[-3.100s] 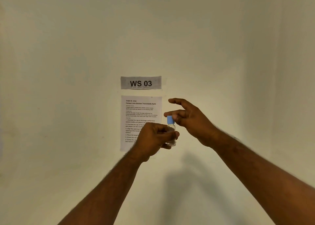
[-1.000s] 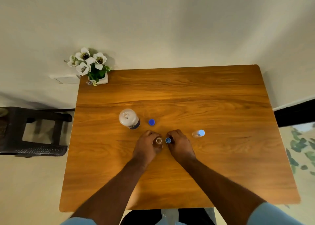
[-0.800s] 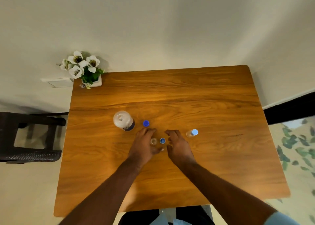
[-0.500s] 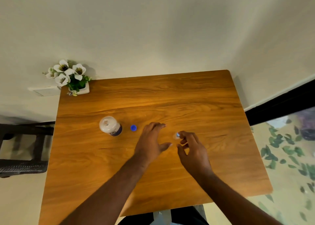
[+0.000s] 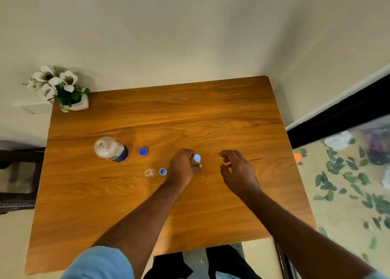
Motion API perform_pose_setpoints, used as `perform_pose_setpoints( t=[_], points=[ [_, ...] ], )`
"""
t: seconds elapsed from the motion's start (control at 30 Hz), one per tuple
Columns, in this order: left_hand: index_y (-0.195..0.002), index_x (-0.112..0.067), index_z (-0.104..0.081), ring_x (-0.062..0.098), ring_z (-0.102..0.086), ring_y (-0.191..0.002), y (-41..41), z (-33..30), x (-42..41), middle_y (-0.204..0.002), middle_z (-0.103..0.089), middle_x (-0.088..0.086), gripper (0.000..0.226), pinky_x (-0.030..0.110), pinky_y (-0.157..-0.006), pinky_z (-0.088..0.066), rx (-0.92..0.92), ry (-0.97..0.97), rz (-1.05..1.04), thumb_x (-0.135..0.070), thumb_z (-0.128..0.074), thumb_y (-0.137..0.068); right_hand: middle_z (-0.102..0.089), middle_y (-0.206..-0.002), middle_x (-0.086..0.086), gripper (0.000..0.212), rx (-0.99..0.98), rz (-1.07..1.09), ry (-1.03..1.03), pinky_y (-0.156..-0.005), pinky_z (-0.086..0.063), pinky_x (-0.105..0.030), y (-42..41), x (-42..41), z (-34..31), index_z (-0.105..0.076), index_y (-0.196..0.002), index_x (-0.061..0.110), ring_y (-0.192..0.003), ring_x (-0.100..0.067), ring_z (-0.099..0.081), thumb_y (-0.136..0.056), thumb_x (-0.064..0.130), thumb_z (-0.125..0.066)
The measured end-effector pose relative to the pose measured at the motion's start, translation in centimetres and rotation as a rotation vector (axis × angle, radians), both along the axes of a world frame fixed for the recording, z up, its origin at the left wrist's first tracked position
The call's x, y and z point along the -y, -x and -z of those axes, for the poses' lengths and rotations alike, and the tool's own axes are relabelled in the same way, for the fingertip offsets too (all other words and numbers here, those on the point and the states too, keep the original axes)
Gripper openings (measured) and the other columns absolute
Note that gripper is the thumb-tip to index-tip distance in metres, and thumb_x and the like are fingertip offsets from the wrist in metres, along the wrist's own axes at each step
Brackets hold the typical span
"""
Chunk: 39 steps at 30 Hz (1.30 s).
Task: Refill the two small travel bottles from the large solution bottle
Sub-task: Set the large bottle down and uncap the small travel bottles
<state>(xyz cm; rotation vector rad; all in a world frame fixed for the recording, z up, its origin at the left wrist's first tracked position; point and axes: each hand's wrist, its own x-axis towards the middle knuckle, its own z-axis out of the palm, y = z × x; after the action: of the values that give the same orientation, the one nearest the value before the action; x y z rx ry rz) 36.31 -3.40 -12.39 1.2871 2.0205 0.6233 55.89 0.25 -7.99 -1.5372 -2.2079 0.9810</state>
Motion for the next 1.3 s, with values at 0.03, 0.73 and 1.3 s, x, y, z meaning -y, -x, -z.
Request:
perform_pose_setpoints(
  t=[0.03,0.73,1.3],
  points=[
    [-0.102,-0.011,-0.071,0.022,-0.067,-0.091,0.2,-0.1,0.1,-0.1,-0.072,0.005,0.032,0.034,-0.079,-0.055,0.004,0.0,-0.002,-0.021,-0.086,-0.075,-0.06,-0.123,0.004,0.036,-0.005,-0.017,-0.005,-0.079,-0.058,-0.035,0.0,-0.2,-0.3,-0.058,-0.127,0.021,-0.101,-0.007,-0.06,-0.092,0.015,-0.063],
    [-0.104,0.008,-0.072,0.04,-0.074,-0.091,12.4,-40.7,-9.7,-0.104,-0.071,0.034,0.033,0.044,-0.082,-0.062,0.623,-0.772,-0.079,-0.008,-0.085,-0.078,-0.07,-0.088,0.009,0.014,-0.396,-0.311,-0.511,-0.078,-0.055,-0.028,15.4,-13.9,-43.1,-0.065,-0.109,0.026,-0.081,-0.009,-0.068,-0.096,0.024,-0.062],
    [-0.098,0.01,-0.074,0.028,-0.074,-0.079,12.5,-57.3,-7.2,-0.098,-0.072,0.032,0.028,0.035,-0.068,-0.062,0.541,-0.906,0.101,-0.009,-0.083,-0.081,-0.069,-0.081,0.002,0.021,-0.389,-0.214,-0.79,-0.074,-0.056,-0.04,18.3,-8.8,-59.7,-0.061,-0.079,0.015,-0.078,-0.019,-0.065,-0.079,0.024,-0.08]
  ],
)
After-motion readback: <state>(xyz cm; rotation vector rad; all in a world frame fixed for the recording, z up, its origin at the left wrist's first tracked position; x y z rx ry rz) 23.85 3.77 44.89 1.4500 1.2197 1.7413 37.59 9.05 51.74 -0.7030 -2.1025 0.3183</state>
